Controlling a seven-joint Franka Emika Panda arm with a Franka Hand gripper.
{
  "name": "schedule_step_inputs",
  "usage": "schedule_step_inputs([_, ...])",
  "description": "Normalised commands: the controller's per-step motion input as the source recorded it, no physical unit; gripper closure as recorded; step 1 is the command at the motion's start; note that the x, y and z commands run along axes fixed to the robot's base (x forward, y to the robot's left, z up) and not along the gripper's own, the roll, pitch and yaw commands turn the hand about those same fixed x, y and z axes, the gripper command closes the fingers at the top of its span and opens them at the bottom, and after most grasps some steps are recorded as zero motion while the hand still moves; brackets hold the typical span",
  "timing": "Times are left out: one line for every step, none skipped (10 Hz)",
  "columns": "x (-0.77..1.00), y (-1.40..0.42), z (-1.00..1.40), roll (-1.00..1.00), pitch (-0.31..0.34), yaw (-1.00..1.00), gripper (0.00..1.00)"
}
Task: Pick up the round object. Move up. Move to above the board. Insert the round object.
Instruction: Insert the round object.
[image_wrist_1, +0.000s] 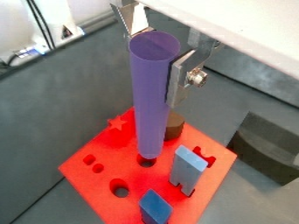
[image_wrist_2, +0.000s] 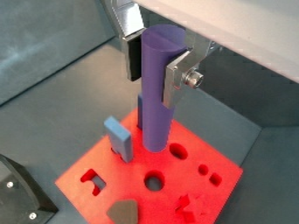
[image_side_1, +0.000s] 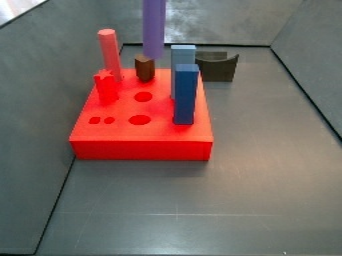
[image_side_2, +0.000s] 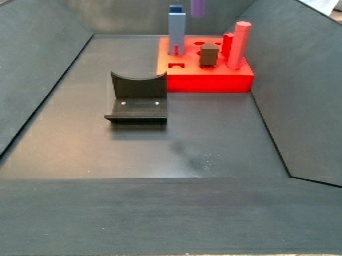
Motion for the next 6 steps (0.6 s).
schedule_step_inputs([-0.24,0.15,-0.79,0.0,-0.193,-0.06,1.0])
schedule_step_inputs([-0.23,0.13,-0.77,0.01,-0.207,-0.07,1.0])
schedule_step_inputs([-0.19,0.16,-0.7,0.0,-0.19,-0.07,1.0])
schedule_step_inputs([-0.13,0.21,-0.56,0.01,-0.113,-0.06,1.0])
schedule_step_inputs([-0.03,0.23,-0.45,0.0,-0.099,-0.03,1.0])
schedule_step_inputs([0.0,0.18,-0.41,0.0,-0.116,0.0,1.0])
